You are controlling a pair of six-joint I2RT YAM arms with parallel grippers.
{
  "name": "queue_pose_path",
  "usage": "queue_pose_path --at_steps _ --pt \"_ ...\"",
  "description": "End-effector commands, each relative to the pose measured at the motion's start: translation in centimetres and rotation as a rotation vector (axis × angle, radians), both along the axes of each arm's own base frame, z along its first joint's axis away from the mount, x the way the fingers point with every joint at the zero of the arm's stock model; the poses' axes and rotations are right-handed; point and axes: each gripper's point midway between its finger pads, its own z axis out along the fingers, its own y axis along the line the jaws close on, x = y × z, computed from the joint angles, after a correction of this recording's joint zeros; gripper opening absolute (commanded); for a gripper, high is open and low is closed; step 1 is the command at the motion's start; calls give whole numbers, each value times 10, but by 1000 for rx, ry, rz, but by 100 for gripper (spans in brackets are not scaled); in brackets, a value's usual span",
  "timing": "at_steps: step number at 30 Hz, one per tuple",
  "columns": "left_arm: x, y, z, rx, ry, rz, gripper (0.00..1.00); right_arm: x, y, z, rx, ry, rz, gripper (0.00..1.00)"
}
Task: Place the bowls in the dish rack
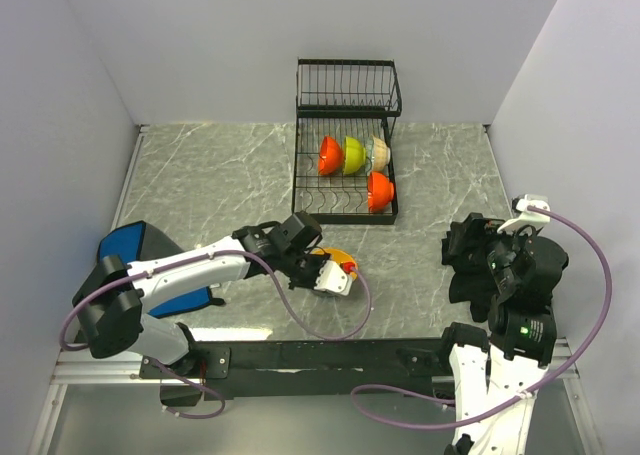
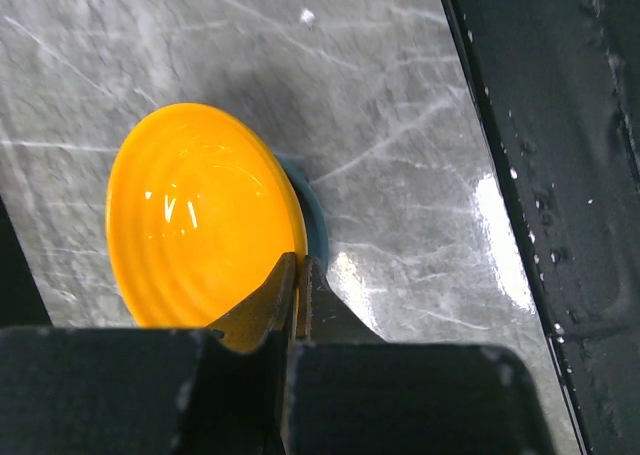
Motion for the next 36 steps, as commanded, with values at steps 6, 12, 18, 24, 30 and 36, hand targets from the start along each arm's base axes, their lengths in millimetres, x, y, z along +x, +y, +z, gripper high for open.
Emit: queue_pose_path --at_steps 6,12,18,24,30,36 --pt "-6 -5 4 -11 49 -17 1 8 3 7 12 -36 21 100" --pt "-13 7 -16 28 61 -34 1 8 2 5 3 -29 21 100" --pt "-5 -1 13 4 63 -19 1 8 3 7 9 -22 22 100" --pt "8 -12 66 -80 201 41 1 6 2 8 2 -11 22 100" --pt "46 -28 97 -230 357 250 1 9 2 12 13 8 24 100" --pt "108 -43 133 -460 629 501 1 17 -2 21 11 19 11 100"
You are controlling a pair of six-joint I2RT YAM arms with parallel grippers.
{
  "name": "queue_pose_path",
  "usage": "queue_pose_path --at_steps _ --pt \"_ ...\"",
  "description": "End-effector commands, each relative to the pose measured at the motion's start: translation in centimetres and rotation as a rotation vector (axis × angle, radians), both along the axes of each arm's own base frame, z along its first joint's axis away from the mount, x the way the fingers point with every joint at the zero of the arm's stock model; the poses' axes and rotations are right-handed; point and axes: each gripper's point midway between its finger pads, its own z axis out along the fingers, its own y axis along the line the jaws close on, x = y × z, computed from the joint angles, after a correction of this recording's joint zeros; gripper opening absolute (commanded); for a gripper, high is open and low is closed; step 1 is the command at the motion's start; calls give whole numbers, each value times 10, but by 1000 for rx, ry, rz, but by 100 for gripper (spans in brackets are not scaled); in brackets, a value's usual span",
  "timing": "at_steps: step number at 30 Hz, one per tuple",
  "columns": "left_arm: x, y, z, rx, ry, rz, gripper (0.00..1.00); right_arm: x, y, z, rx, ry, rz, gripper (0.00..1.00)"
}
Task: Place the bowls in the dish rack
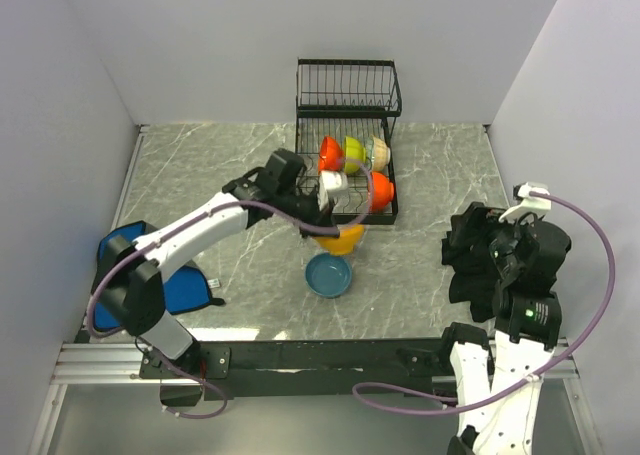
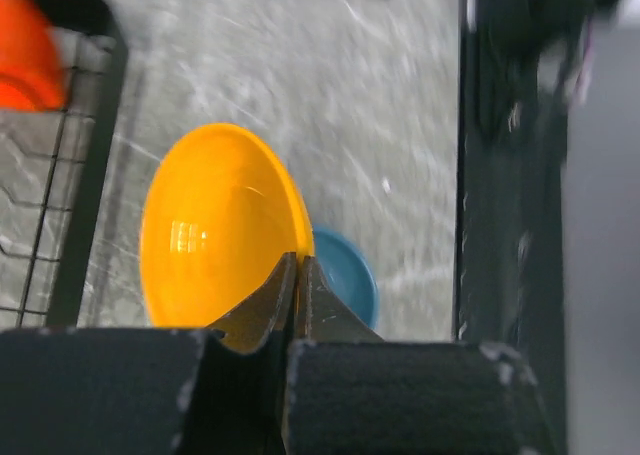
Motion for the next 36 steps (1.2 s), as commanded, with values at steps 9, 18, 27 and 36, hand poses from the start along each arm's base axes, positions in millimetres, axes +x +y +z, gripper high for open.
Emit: queue_pose_path --at_steps 9,18,27,36 --pt "122 -18 63 -443 479 340 1 24 -11 34 -14 -22 -28 100" --pt "167 -27 38 -514 664 430 1 37 -20 31 -23 14 -49 100" --pt "187 -32 5 -566 871 564 1 49 -29 27 -41 88 -61 100" --pt "201 -32 -33 -578 1074 724 1 57 -34 21 -40 143 -64 100"
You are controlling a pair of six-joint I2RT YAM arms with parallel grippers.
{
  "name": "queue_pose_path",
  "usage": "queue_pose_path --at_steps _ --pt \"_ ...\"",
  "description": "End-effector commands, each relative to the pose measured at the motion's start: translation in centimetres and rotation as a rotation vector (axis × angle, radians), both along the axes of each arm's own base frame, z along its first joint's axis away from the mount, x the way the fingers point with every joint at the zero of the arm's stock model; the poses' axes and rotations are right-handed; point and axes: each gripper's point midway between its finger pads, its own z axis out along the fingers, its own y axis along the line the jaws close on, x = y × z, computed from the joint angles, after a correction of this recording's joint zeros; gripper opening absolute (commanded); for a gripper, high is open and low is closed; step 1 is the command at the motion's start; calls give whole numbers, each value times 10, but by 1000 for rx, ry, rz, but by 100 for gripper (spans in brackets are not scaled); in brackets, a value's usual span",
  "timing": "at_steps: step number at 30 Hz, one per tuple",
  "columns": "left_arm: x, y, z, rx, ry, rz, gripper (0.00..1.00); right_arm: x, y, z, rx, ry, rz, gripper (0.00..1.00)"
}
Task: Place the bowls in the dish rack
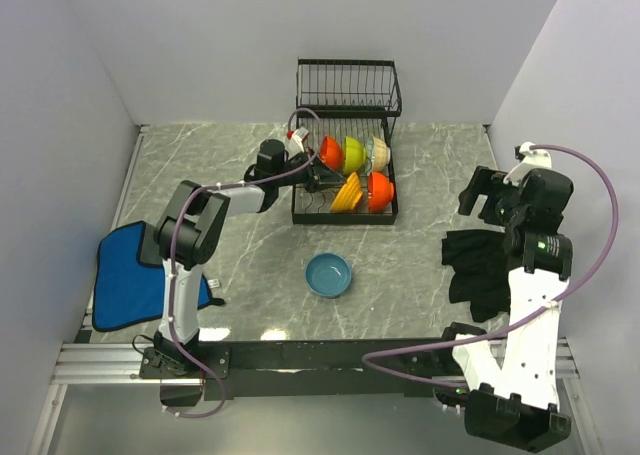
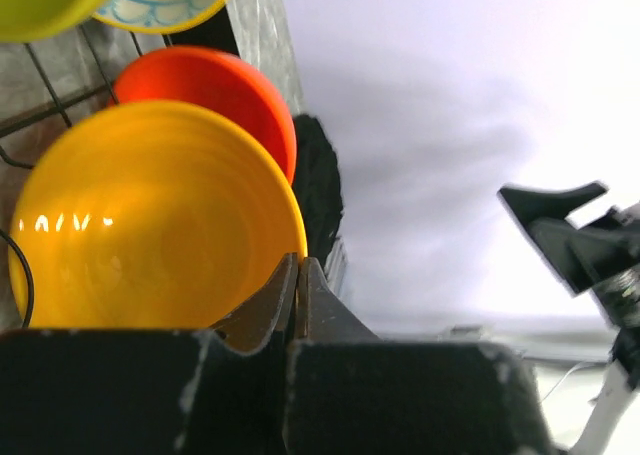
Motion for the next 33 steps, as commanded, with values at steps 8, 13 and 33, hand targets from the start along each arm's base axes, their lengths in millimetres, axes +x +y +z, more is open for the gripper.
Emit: queue_pose_path --at_steps 8,13,33 --pt "27 -10 -6 -64 89 100 1 13 -7 21 -29 -13 -7 100" --pt "28 -14 20 -79 -40 72 17 15 -8 22 -32 -20 -8 100" --pt "21 -37 56 385 -508 53 55 16 2 9 13 -53 22 100"
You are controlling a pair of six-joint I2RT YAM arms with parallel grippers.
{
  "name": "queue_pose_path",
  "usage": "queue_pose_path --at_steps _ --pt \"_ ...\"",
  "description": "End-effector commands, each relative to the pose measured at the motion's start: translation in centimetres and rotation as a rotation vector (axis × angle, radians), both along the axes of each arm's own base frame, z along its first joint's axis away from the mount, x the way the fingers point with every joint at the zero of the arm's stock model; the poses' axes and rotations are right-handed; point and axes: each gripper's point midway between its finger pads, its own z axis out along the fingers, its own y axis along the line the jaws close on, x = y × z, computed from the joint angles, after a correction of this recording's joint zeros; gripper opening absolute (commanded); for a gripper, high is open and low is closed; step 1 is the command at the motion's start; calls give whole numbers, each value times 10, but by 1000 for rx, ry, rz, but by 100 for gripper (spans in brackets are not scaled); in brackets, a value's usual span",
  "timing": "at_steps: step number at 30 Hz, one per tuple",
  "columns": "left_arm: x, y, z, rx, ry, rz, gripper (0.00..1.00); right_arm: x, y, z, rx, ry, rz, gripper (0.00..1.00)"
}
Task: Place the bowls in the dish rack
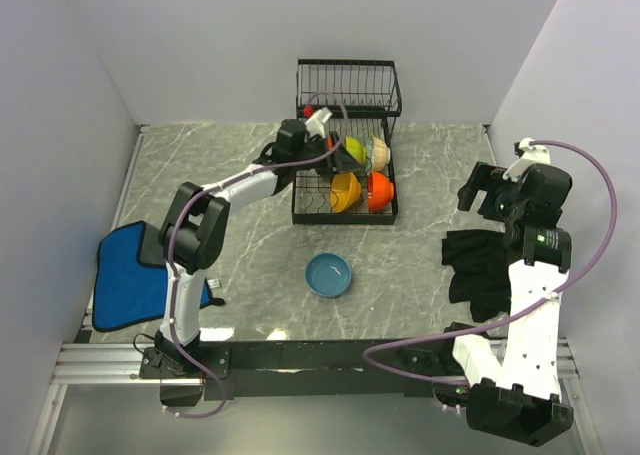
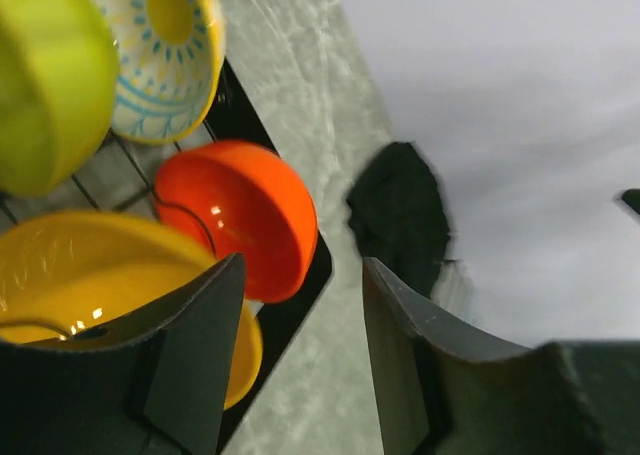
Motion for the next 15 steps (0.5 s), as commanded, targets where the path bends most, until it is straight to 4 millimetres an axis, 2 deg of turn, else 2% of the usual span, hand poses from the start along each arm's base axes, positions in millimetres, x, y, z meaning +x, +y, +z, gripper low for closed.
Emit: queue_pose_path --at_steps 1,5,8,14,15 --pt "-8 -11 30 225 -248 6 54 4 4 11 -1 -63 17 100" --pt "-5 -10 20 337 -277 77 48 2 6 12 4 -74 23 100" --pt "-7 -8 22 368 -298 85 43 0 7 11 -1 -79 26 100" --pt "-12 2 30 418 -320 138 47 -4 9 2 6 -72 29 100" --pt "-13 6 26 431 -311 143 47 -3 9 0 10 -71 29 100"
